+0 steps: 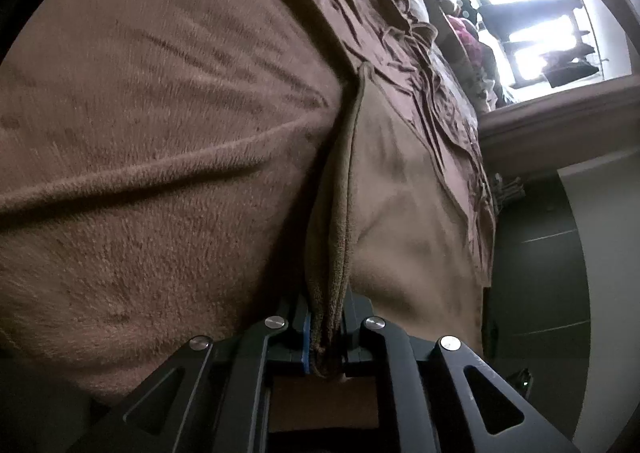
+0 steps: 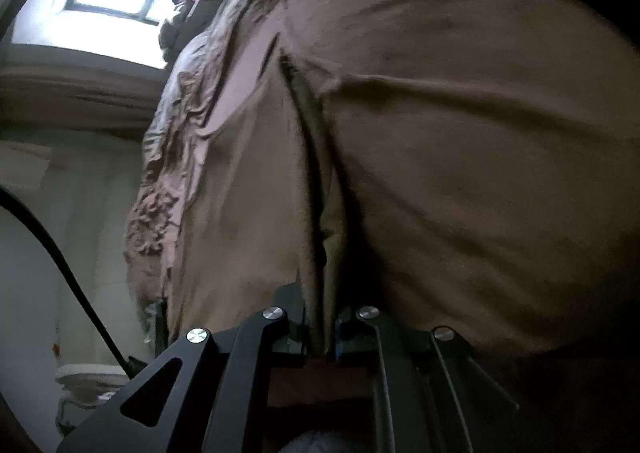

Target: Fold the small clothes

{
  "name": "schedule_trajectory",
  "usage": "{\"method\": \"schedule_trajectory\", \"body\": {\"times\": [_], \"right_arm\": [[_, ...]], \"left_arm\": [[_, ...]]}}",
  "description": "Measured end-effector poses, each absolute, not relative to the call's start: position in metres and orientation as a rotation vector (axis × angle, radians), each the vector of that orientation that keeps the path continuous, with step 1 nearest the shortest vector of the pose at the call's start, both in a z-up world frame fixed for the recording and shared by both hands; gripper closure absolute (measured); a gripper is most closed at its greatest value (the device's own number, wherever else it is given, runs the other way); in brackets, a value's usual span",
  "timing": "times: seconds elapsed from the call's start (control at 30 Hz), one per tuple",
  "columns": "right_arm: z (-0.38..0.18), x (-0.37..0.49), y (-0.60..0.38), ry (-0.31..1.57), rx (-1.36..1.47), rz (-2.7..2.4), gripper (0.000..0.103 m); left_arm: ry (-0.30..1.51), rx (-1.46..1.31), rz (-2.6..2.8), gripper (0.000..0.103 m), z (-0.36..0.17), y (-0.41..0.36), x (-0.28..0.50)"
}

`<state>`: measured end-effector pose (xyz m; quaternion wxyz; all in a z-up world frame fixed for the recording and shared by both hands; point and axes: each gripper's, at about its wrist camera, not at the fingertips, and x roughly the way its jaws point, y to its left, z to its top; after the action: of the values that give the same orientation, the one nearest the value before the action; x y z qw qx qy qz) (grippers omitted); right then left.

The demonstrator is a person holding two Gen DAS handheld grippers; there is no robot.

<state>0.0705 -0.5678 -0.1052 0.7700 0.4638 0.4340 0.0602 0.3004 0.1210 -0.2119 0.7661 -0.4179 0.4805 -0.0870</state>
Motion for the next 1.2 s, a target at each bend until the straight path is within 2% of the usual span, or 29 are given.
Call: {"method": "schedule_trajectory", "body": {"times": [0.2, 0.3, 0.33, 0.37, 0.43, 0.7, 1.07, 1.2], "right_arm": [[-0.069, 0.040, -0.585, 0.879, 0.942, 0.039, 0.093], [-0.043, 0.020, -0.588, 0.810, 0.894, 0.025, 0.090], [-0.033, 0.016, -0.586, 0.801, 0.869, 0.022, 0.081], [-0.024, 0.014, -0.581, 0.795, 0.836, 0.020, 0.072], [-0.004, 0.013, -0.567, 0.775, 0.766, 0.028, 0.064], [0.030, 0.038, -0.478, 0.798, 0.575, 0.131, 0.064], [0.012, 0.094, -0.398, 0.874, 0.403, 0.215, 0.064], [-0.004, 0.124, -0.370, 0.924, 0.347, 0.237, 0.073]], "left_arm": [[1.030, -0.965, -0.212, 0.090, -0.219, 0.122, 0.292], [1.008, -1.006, -0.216, 0.075, -0.223, 0.125, 0.284], [1.001, -1.018, -0.215, 0.069, -0.224, 0.127, 0.282], [0.993, -1.030, -0.215, 0.068, -0.225, 0.127, 0.280], [0.977, -1.050, -0.227, 0.067, -0.224, 0.128, 0.277], [0.919, -1.118, -0.239, 0.067, -0.227, 0.125, 0.268], [0.864, -1.170, -0.175, 0.067, -0.228, 0.117, 0.255], [0.855, -1.180, -0.152, 0.067, -0.225, 0.117, 0.256]]}}
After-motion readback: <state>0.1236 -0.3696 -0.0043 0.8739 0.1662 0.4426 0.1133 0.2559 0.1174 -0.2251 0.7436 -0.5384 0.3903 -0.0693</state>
